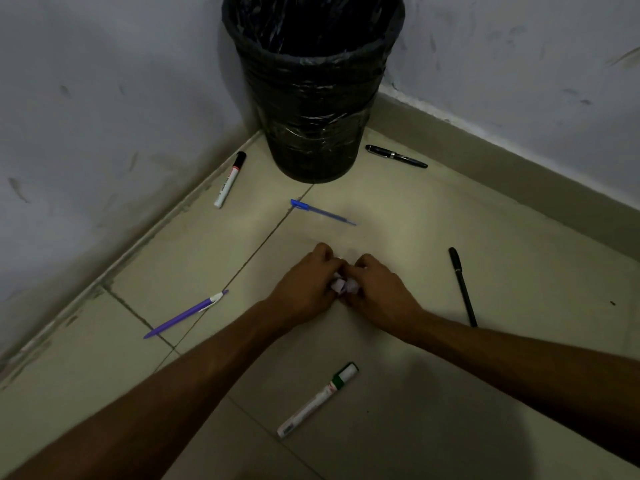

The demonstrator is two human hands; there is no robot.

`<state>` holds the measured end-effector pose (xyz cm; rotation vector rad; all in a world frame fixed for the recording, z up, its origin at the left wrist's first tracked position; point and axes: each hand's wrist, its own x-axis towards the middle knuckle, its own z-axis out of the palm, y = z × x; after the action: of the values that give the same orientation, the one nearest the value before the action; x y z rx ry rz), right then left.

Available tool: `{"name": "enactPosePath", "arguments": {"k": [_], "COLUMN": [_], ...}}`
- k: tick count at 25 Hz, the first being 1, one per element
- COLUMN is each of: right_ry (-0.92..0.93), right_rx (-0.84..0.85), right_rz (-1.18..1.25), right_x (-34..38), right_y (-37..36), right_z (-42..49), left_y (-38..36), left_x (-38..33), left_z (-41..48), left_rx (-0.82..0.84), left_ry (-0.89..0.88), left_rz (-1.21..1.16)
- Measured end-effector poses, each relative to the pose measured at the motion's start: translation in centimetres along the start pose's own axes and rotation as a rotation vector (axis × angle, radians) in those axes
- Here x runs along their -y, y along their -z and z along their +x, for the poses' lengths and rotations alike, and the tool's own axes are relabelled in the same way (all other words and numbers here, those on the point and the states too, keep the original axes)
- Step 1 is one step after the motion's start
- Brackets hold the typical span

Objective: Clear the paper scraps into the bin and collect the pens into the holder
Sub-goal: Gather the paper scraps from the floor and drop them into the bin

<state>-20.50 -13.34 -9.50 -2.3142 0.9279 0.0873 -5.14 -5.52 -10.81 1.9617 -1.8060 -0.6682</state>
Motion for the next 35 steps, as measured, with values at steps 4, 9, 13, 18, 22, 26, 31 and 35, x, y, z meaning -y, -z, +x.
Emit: {"name": "enactPosePath", "arguments": {"k": [4, 9, 13, 18, 22, 26, 31, 35], "right_ry": [0.029, -0.036, -0.209, -0.179, 0.044, 0.158, -0.036, 0.012], "right_rx": [-0.062, -0.143, -0.194, -0.268, -0.465, -0.596, -0.306, -0.185], "right_rz": [0.052, 0.247, 0.664, 0.758, 0.717, 0.514, -0.033, -0.186], "right_x": [-0.6, -0.6, 1.3, 5.9, 11.4, 15.5, 15.4, 14.7], "right_y": [0.0, 1.3, 3.7, 9.6, 18.5, 26.6, 28.8, 28.4], "right_z": [1.2, 1.2, 0.5, 0.3, 3.3, 10.5, 18.6, 17.9], "left_y": [-1.7, -0.7, 1.9, 8.3, 18.4, 28.0, 30.3, 30.2], "left_x": [-0.2, -0.9, -1.7, -5.5, -7.7, -7.7, -4.1, -4.4], "left_z": [-0.3, -0.3, -0.3, 0.6, 4.6, 11.7, 18.2, 18.4], "left_rx": [-0.139, -0.306, -0.405, -0.482, -0.622, -0.667, -0.347, -0.166], "left_ry": [0.063, 0.112, 0.154, 0.261, 0.144, 0.202, 0.477, 0.415], "left_rz": [-0.113, -0.214, -0.248, -0.441, -0.632, -0.670, 0.020, 0.082]}}
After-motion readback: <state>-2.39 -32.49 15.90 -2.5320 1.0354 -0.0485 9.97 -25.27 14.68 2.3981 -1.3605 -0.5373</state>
